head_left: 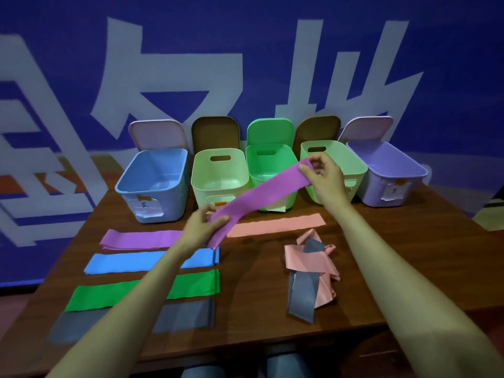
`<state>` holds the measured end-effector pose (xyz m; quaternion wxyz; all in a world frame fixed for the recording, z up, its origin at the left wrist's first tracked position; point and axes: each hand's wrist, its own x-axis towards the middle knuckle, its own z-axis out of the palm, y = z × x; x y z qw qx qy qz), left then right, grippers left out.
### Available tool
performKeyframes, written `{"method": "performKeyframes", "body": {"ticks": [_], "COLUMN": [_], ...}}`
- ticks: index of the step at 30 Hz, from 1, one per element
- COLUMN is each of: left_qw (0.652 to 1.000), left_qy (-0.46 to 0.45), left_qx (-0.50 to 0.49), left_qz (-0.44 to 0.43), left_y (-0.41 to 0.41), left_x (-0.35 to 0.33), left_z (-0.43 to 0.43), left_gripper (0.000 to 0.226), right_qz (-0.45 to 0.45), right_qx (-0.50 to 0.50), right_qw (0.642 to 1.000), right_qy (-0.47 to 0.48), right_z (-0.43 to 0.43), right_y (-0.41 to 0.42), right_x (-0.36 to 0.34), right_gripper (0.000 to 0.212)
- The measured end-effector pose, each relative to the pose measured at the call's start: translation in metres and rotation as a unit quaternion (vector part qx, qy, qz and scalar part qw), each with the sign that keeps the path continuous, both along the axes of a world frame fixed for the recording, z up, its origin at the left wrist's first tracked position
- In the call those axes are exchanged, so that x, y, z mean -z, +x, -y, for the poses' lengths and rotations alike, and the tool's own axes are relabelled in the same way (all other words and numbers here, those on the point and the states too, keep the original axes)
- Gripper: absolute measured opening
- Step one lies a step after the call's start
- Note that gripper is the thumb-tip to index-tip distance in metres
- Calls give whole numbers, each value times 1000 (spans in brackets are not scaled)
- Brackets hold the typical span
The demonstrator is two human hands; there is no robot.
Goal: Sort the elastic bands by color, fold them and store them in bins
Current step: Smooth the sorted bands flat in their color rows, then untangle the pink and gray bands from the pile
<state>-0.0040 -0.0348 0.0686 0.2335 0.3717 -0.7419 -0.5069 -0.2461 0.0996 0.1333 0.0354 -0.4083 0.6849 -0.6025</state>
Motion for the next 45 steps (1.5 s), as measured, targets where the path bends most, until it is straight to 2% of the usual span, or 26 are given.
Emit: {"method": "performKeyframes", "body": {"ticks": [4, 6, 8, 11, 13, 17, 22, 30, 36, 39, 42, 45], "left_qw": [998, 996, 996, 991, 977, 945, 916, 919, 916, 919, 913, 880], "left_qy": [-26, -6, 30, 86, 86, 85, 62, 27, 13, -4, -82, -209], "left_qx": [-10, -1, -14, -106, -193, -314, -397, -371, -375, -364, -353, -298], "left_qz": [62, 91, 83, 9, -15, -34, 0, 130, 141, 153, 188, 305], "left_y": [45, 71, 96, 127, 144, 169, 183, 179, 178, 177, 172, 166], "left_x": [-22, -24, -22, -16, -5, 24, 50, 71, 82, 85, 88, 89], "left_z": [41, 61, 78, 98, 112, 139, 175, 193, 193, 195, 193, 186], "left_gripper": [26, 22, 21, 14, 22, 34, 32, 33, 31, 31, 32, 19], "right_qz": [26, 33, 9, -62, -77, -78, -99, -116, -107, -146, -205, -279], "right_qx": [-18, -35, -46, -66, -105, -118, -148, -166, -130, -124, -104, -97], "right_qw": [999, 996, 993, 985, 976, 962, 941, 907, 911, 908, 895, 875], "right_qy": [41, 70, 105, 145, 176, 233, 287, 368, 376, 372, 381, 384], "right_z": [28, 43, 59, 78, 90, 118, 149, 167, 166, 165, 161, 159], "right_y": [14, 28, 46, 76, 96, 126, 142, 146, 150, 154, 156, 155], "right_x": [10, 23, 42, 72, 90, 113, 128, 139, 149, 150, 153, 151], "right_gripper": [28, 23, 16, 7, 5, 8, 16, 11, 9, 9, 11, 16]}}
